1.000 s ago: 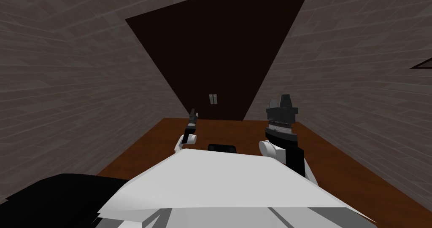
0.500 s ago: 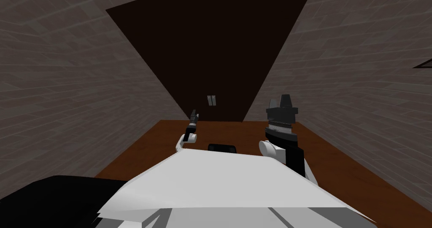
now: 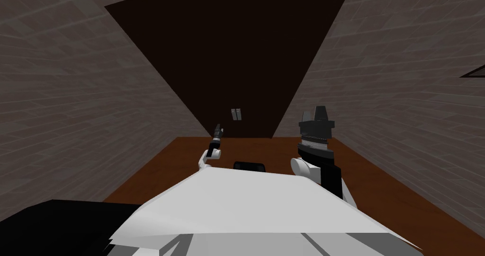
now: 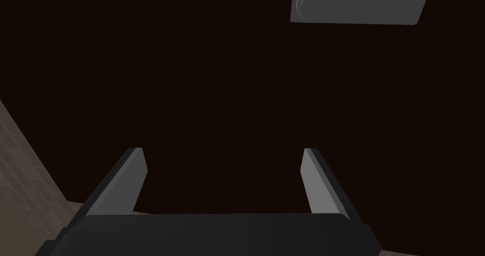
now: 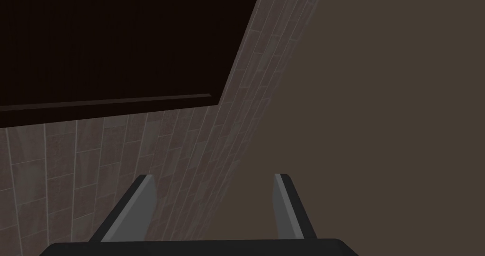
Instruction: Pull the door open
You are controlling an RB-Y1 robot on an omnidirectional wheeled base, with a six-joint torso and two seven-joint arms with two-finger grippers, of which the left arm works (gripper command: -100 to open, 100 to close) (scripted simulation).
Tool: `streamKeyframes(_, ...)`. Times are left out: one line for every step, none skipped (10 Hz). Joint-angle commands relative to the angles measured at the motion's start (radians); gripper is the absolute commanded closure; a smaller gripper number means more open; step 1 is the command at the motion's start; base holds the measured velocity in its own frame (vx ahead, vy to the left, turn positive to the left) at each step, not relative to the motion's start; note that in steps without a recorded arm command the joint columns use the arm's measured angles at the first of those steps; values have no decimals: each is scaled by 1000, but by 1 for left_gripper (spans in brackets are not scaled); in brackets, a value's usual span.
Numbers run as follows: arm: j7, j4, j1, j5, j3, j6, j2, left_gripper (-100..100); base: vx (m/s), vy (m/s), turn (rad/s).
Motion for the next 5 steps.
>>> streamKeyframes(3, 39, -18, 5, 2, 9, 6, -100, 133, -28, -58)
streamKeyframes(4, 55, -27, 7, 4, 13, 9, -100, 159, -7, -43)
streamKeyframes(7, 84, -42, 11, 6, 19, 14, -100, 172, -2, -61)
streamKeyframes(8, 99, -50, 13, 7, 23, 17, -100, 143, -1, -40)
streamKeyframes(11, 127, -65, 16, 9, 29, 22, -100, 146, 9, -43)
